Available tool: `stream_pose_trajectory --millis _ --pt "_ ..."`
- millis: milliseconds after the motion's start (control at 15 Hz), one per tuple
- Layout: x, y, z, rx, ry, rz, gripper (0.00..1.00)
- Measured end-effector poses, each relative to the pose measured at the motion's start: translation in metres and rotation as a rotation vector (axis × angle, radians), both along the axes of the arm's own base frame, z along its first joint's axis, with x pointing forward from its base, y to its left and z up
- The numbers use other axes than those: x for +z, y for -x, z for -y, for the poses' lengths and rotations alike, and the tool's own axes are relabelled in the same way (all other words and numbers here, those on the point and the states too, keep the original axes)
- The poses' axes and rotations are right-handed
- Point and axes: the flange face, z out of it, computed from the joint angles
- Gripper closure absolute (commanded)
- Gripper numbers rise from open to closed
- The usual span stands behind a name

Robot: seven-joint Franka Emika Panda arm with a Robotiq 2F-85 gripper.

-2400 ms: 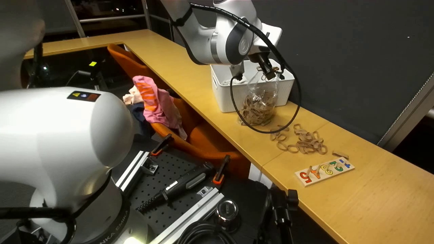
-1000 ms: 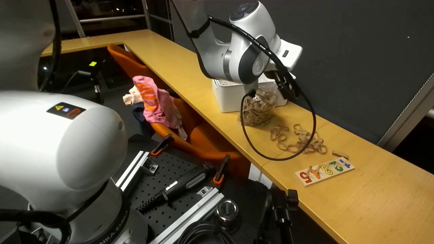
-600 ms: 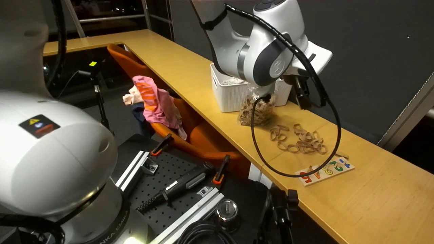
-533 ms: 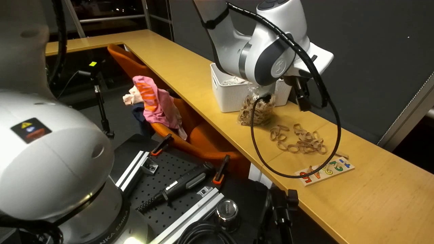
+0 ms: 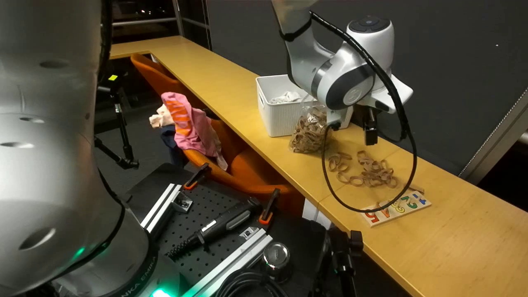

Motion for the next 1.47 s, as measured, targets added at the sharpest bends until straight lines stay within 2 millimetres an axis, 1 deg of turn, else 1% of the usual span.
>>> stream_pose_trajectory --millis 133,267,400,533,800,1000,1133,1400,1467 --pt "-0.020 -0.009 0.025 -0.019 -0.029 -0.034 0.00" --pt "-0.040 -0.014 0.044 -0.035 -0.058 -0.076 0.00" --pt "-0.055 -0.019 0.056 -0.051 -0.082 -0.123 0.00" --pt "-0.065 -0.025 0.064 -0.062 -0.099 -0.161 0.00" --pt "-0.087 -0.040 0.072 -0.064 -0.142 -0.225 0.00" --pt "-0.104 -0.049 0.072 -0.056 -0.169 -0.271 0.00" --pt "-0.112 -0.053 0.071 -0.058 -0.182 -0.295 0.00" --pt "-0.122 -0.057 0.072 -0.080 -0.200 -0.333 0.00" --pt "-0.123 -0.057 0.073 -0.087 -0.206 -0.345 0.07"
